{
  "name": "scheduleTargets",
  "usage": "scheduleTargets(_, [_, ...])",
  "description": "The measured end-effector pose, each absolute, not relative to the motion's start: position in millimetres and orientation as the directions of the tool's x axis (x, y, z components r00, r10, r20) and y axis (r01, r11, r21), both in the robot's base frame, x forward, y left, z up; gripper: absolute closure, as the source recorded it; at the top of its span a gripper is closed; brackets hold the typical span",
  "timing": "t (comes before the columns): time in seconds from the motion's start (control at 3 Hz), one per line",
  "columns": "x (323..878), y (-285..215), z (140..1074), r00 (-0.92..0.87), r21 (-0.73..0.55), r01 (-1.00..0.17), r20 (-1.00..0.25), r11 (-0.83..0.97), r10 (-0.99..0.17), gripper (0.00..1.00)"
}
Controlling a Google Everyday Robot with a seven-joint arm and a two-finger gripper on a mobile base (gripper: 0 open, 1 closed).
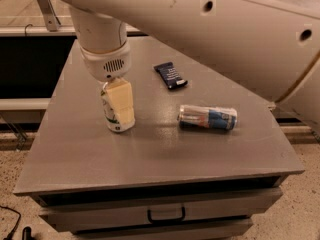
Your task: Knock 7up can over
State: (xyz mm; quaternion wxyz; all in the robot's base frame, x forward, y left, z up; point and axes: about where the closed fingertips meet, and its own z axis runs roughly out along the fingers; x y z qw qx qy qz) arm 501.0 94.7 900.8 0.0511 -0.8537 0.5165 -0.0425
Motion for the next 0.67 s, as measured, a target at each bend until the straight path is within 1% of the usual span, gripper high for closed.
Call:
scheduleTargets(0.33, [493.8,91.9,886.1,0.451,-0.072,-0.89,0.0,-0.449,-0.893,0.0])
scheduleTargets(0.67, [493.8,91.9,886.1,0.451,-0.072,-0.89,0.0,-0.449,-0.893,0.0])
